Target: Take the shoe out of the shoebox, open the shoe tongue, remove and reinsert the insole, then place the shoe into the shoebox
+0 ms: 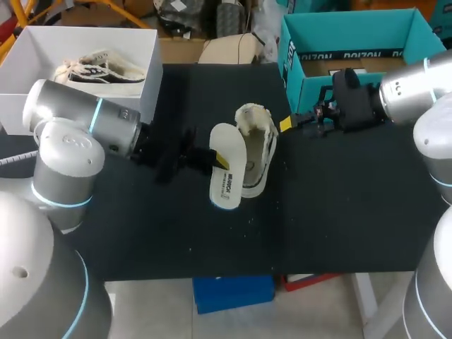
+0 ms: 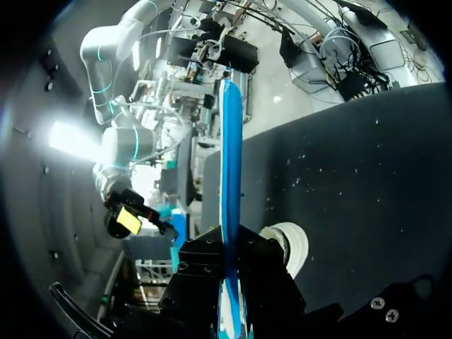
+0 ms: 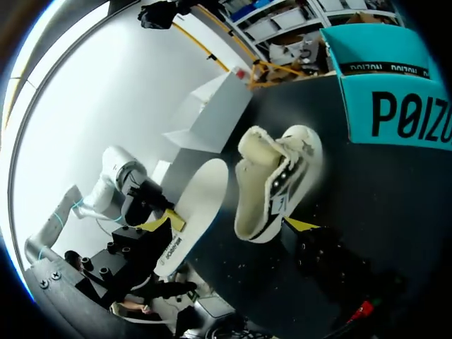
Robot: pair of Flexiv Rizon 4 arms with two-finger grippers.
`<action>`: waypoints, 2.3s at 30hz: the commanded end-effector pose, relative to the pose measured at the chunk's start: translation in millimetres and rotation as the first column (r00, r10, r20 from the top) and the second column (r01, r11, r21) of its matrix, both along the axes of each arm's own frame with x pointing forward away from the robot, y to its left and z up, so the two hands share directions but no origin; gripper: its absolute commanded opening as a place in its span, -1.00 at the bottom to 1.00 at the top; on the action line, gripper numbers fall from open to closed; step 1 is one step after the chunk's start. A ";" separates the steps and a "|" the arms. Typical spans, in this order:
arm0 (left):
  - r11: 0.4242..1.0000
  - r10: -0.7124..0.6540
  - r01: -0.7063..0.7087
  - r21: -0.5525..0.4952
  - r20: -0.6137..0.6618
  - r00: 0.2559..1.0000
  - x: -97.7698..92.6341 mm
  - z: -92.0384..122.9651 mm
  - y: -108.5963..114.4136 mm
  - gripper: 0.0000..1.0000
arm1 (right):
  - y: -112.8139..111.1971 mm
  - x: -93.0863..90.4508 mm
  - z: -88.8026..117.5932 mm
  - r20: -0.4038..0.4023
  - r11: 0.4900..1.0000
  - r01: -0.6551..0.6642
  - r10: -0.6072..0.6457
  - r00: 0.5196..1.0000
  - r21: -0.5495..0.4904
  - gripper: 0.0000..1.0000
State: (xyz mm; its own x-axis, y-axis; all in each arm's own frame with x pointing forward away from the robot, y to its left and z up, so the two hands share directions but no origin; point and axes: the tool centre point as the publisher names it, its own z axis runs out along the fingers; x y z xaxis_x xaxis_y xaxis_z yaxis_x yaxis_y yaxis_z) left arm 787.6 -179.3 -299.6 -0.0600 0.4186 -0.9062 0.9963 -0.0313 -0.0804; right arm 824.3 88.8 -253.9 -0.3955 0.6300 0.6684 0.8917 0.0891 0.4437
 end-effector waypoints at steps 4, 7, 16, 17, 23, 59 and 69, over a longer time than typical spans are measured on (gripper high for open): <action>0.998 -0.035 0.035 0.056 -0.008 0.999 -5.3 1.9 5.7 -1.00 | -0.4 -3.0 3.5 0.002 0.999 0.018 -0.018 1.000 -0.035 1.00; 0.996 -0.056 0.056 0.064 -0.005 0.998 -7.1 2.4 3.9 -1.00 | -0.4 -3.0 3.5 0.002 0.999 0.018 -0.018 1.000 -0.035 1.00; 0.995 -0.065 0.065 0.071 -0.002 0.998 -8.0 2.9 3.3 -1.00 | -0.4 -3.0 3.5 0.002 0.999 0.018 -0.018 1.000 -0.035 1.00; 0.995 -0.065 0.065 0.071 -0.002 0.998 -8.0 2.9 3.3 -1.00 | -0.4 -3.0 3.5 0.002 0.999 0.018 -0.018 1.000 -0.035 1.00; 0.995 -0.065 0.065 0.071 -0.002 0.998 -8.0 2.9 3.3 -1.00 | -0.4 -3.0 3.5 0.002 0.999 0.018 -0.018 1.000 -0.035 1.00; 0.901 -0.287 0.339 0.270 -0.213 0.934 -35.9 -29.7 -16.4 -1.00 | -29.4 -52.1 -4.1 0.177 0.962 0.030 0.019 0.984 -0.272 1.00; 0.888 -0.302 0.362 0.285 -0.232 0.924 -4.0 -42.7 -27.1 -1.00 | -29.4 -52.1 -4.1 0.177 0.962 0.030 0.019 0.984 -0.272 1.00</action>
